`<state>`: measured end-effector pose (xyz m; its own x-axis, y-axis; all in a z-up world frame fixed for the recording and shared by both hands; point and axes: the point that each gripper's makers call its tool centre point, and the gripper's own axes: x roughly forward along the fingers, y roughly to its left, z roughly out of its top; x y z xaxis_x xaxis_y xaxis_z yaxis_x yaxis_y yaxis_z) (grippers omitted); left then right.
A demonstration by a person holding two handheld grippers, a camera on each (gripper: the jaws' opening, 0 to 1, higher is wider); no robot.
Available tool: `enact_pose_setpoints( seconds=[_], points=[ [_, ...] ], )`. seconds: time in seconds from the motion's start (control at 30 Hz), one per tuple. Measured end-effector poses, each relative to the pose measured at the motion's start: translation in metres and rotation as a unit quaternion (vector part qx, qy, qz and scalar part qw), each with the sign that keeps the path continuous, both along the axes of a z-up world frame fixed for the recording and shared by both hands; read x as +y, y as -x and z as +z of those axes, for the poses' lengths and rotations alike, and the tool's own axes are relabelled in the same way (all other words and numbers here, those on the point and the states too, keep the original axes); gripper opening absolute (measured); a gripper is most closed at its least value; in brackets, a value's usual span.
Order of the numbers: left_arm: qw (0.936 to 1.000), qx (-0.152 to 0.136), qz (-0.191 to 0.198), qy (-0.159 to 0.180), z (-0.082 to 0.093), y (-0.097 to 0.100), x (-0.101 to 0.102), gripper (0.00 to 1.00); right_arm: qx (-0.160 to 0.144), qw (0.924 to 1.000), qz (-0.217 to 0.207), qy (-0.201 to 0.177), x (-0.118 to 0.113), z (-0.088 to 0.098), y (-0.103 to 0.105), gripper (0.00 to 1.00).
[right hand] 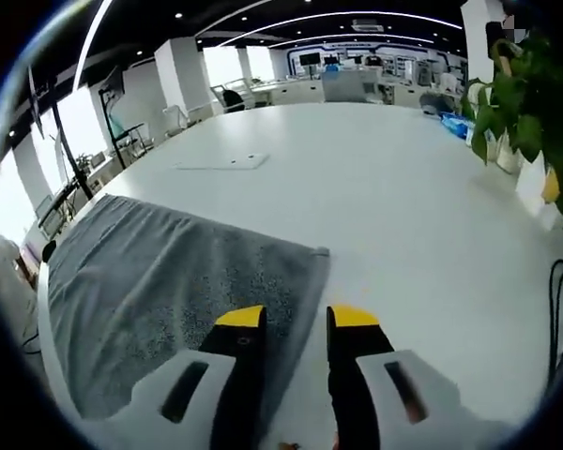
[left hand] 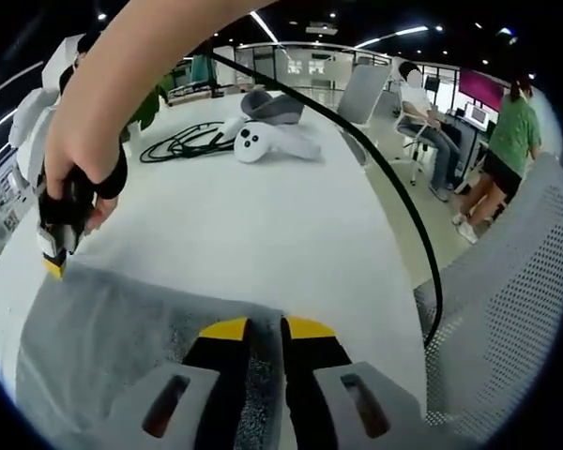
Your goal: Fold the towel on the table until its edges align and the towel forms a compact rectangular stack.
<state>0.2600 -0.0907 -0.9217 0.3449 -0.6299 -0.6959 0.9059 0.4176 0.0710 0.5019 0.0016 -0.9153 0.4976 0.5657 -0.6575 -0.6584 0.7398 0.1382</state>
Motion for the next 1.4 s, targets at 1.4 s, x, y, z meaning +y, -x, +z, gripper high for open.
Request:
enact_pose_setpoints(
  seconds=[1.4],
  points=[
    [0.9992,0.010,0.032,0.023,0.003,0.002,-0.004,0.06,-0.016,0.9996,-0.014,-0.018,-0.004,0.013,-0.007,0.00]
  ],
)
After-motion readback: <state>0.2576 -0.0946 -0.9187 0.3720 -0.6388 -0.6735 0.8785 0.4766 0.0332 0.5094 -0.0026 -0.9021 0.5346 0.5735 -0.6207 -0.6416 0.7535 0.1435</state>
